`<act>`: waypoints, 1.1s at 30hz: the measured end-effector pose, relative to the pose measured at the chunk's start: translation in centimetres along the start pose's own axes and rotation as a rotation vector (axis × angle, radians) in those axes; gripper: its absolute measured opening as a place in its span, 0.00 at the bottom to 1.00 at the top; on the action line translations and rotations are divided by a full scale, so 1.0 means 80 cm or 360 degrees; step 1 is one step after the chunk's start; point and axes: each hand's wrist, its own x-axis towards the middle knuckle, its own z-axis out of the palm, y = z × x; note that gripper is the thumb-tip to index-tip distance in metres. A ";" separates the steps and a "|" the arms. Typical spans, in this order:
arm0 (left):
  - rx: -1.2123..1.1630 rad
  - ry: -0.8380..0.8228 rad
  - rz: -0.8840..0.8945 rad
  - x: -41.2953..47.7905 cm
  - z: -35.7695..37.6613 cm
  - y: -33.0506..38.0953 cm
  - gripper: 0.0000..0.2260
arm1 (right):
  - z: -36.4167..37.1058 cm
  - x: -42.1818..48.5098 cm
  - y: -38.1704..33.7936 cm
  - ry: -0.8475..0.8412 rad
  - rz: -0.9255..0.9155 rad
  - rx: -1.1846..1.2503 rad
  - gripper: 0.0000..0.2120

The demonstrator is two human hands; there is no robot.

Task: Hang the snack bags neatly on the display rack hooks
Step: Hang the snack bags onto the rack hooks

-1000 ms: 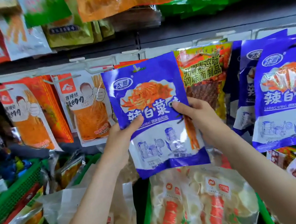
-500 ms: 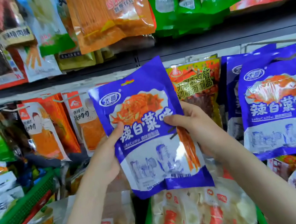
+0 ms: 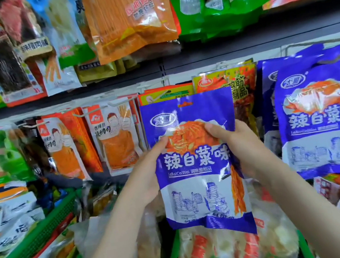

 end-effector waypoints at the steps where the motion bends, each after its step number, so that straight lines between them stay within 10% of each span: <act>1: -0.0008 -0.0036 -0.0015 0.003 0.016 -0.003 0.12 | -0.014 -0.005 -0.004 0.0056 -0.0014 -0.0016 0.06; 16: 0.0340 -0.0165 0.0258 0.033 0.257 -0.034 0.18 | -0.188 -0.081 -0.108 0.0955 -0.0160 -0.0250 0.08; 22: 0.0490 -0.0144 0.0408 0.047 0.286 -0.025 0.30 | -0.205 -0.076 -0.134 0.0983 -0.0225 -0.0263 0.10; 33: 0.0660 0.0012 0.0452 0.080 0.288 -0.036 0.21 | -0.217 -0.034 -0.115 0.1145 -0.0094 -0.0567 0.12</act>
